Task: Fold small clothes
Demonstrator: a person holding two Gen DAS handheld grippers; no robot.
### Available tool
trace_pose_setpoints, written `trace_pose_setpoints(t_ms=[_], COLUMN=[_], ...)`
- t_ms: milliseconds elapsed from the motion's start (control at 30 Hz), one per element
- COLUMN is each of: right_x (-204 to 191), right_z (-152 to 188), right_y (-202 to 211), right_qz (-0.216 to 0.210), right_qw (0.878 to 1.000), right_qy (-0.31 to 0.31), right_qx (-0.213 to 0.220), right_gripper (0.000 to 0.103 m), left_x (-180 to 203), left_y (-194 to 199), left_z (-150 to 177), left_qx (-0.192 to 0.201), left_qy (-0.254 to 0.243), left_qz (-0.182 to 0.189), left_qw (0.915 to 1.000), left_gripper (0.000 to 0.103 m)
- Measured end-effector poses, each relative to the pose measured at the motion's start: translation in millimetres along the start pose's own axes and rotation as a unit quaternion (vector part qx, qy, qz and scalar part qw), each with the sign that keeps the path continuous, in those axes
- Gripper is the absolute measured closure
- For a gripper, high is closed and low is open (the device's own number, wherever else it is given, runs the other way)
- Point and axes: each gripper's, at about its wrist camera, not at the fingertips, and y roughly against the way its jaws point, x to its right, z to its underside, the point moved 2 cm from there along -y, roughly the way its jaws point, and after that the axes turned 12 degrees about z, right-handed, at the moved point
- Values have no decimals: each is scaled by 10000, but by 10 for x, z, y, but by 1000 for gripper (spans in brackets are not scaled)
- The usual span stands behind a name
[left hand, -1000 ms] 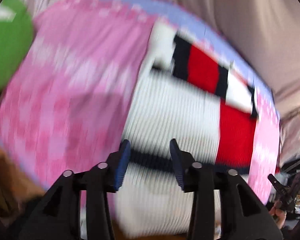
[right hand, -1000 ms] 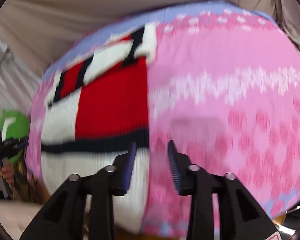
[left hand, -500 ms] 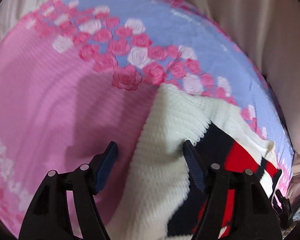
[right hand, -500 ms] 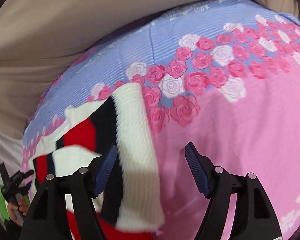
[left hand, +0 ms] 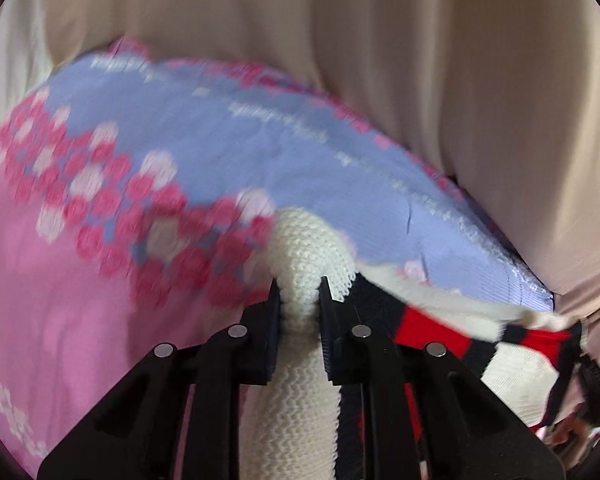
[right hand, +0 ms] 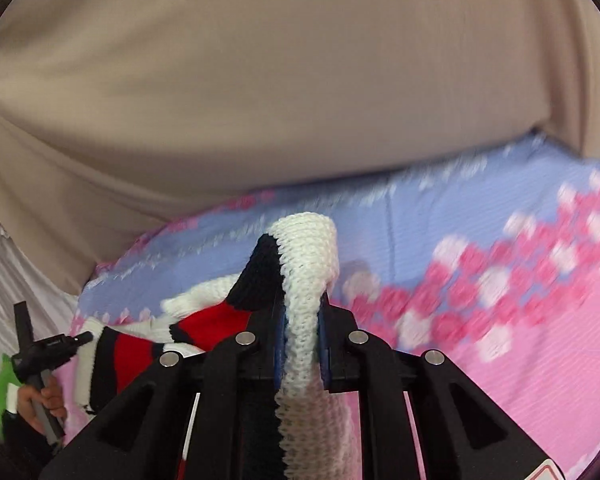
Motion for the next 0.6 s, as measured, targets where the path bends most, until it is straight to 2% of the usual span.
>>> trace_pose_setpoints(t_ms=[33,67,167,200,233,300,333,367,400,467,533,600], right_x=[36,83,224,269,297,319,297,235,168,-7,-264,-431], right_z=[-49,-66,96,195,252,334,398,512,610,804,989,1076], right_y=[4,-129,-738,-882,-865,-520,-334,-115,15,102,30,-38], right_qz=[94,185,500,771,948,780,720,720,680,484,264,78], right_qw=[9999,9998,9937,9882,9862,9929,9947,9958,9964,9958,9931,9914], right_qy=[22,86,84,146,132,-49,-37,97,232,506,748,851], right_qx=[98,-23,-996,-1319,-1348,-897,-731,-559,-452,-583,-858,-988], right_gripper=[91,90,87,87,87,80,73,58,54,54,54,54], left_x=[19,13,-111,-142,-137,-95,-71,-25,37,211,397,694], left_y=[-59,-186,-598,-627,-546,-311,-214,-54,72,226,222,98], left_z=[-21,-25,54,102,127,178,206,260,319,441,569,739], left_qx=[1,-78,-466,-502,-392,-204,-163,-75,4,81,-30,-278], left_qy=[-42,-47,-34,-25,-18,-57,-103,-191,-260,-350,-386,-409], left_qz=[-46,-182,-666,-736,-643,-477,-467,-433,-434,-341,-85,322], left_qw=[10000,9998,9967,9960,9972,9986,9987,9988,9987,9988,9992,9983], left_gripper=[87,86,83,82,81,79,78,75,69,64,62,60])
